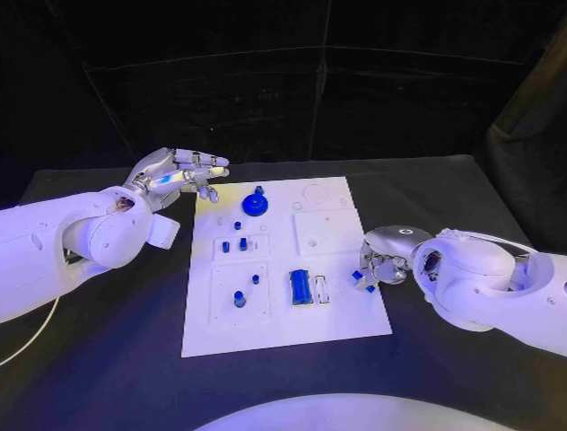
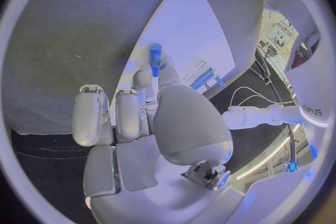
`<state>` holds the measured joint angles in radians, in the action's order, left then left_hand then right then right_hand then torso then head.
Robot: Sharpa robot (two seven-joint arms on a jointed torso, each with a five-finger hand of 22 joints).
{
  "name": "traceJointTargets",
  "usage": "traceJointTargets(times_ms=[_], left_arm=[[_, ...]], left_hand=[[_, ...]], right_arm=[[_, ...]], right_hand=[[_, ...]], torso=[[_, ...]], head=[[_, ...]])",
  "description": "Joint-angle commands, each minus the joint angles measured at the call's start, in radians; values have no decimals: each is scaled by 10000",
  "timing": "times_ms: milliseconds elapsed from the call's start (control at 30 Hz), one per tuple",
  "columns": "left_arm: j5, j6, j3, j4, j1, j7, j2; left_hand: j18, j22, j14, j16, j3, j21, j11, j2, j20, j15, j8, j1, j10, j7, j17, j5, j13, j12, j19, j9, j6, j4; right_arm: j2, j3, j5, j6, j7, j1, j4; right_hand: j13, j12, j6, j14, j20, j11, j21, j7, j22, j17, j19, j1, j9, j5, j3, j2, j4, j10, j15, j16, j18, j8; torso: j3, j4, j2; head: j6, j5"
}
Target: Assemble the parts on the task board
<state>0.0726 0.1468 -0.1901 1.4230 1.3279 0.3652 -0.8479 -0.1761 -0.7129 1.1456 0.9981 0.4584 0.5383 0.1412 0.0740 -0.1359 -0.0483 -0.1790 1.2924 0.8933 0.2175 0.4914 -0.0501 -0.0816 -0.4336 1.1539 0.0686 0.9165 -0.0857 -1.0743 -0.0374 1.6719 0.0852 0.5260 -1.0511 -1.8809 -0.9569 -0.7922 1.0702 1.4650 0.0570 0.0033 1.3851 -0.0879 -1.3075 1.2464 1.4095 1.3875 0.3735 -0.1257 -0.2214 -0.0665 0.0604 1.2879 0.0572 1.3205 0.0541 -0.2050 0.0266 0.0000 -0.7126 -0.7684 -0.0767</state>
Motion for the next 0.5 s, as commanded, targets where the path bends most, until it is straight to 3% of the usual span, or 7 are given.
traceJointTargets(times_ms=[33, 167, 267, 400, 500], left_arm=[[-25, -107, 8, 26, 15, 34, -12], [-25, -108, 8, 30, 15, 32, -25], [-25, -109, 8, 27, 15, 34, -23], [-25, -113, 8, 24, 15, 38, -15], [-25, -115, 8, 19, 15, 39, -7]], left_hand=[[-63, 10, -101, -31, -65, -51, 7, -83, -66, 3, -61, 20, -80, -10, -10, -32, 11, -51, 24, 1, -86, -1], [-64, 16, -105, -28, -65, -56, 6, -92, -66, 3, -72, 26, -87, -11, -17, -33, 13, -64, 25, 1, -92, -4], [-64, 16, -105, -28, -65, -56, 6, -92, -66, 3, -72, 26, -87, -11, -17, -33, 13, -64, 25, 1, -92, -4], [-64, 16, -105, -28, -65, -56, 6, -92, -66, 3, -72, 26, -87, -11, -17, -33, 13, -64, 25, 1, -92, -4], [-64, 16, -105, -28, -65, -56, 6, -92, -66, 3, -72, 26, -87, -11, -17, -33, 13, -64, 25, 1, -92, -4]], right_arm=[[43, -87, 639, -735, 154, 100, 63], [49, -87, 615, -535, 175, 106, 11], [22, -86, 302, -169, 194, 108, -76], [-31, -85, -339, 365, 177, 108, -196], [-143, -83, -1269, 1019, 62, 105, -363]], right_hand=[[15, 68, -35, 408, -24, 26, -26, 16, -517, -2, -41, 173, -88, 27, 41, -64, -87, -76, 23, -40, 56, 178], [57, 143, -34, 413, -27, 30, -25, 8, -524, 9, -31, 179, -114, -335, 146, -145, -115, -90, 21, -46, 53, 254], [72, 188, 4, 430, -39, 9, -16, 20, -542, 58, -9, 126, -158, -1254, 260, -156, -103, -77, 36, -24, 51, 355], [69, 215, 63, 444, -66, -33, 15, 56, -582, 108, 26, 326, -201, -1869, 550, -236, -209, -83, 71, 6, 41, 431], [55, 217, 129, 465, -89, -51, 57, 75, -632, 186, 67, 367, -247, -2574, 883, -232, -222, -54, 87, 61, 28, 507]], torso=[[-5, -4, -4], [-9, -13, 0], [-15, -15, -5], [-12, -10, 2], [-5, 15, -6]], head=[[21, 2], [31, -4], [37, 4], [51, -1], [54, -12]])
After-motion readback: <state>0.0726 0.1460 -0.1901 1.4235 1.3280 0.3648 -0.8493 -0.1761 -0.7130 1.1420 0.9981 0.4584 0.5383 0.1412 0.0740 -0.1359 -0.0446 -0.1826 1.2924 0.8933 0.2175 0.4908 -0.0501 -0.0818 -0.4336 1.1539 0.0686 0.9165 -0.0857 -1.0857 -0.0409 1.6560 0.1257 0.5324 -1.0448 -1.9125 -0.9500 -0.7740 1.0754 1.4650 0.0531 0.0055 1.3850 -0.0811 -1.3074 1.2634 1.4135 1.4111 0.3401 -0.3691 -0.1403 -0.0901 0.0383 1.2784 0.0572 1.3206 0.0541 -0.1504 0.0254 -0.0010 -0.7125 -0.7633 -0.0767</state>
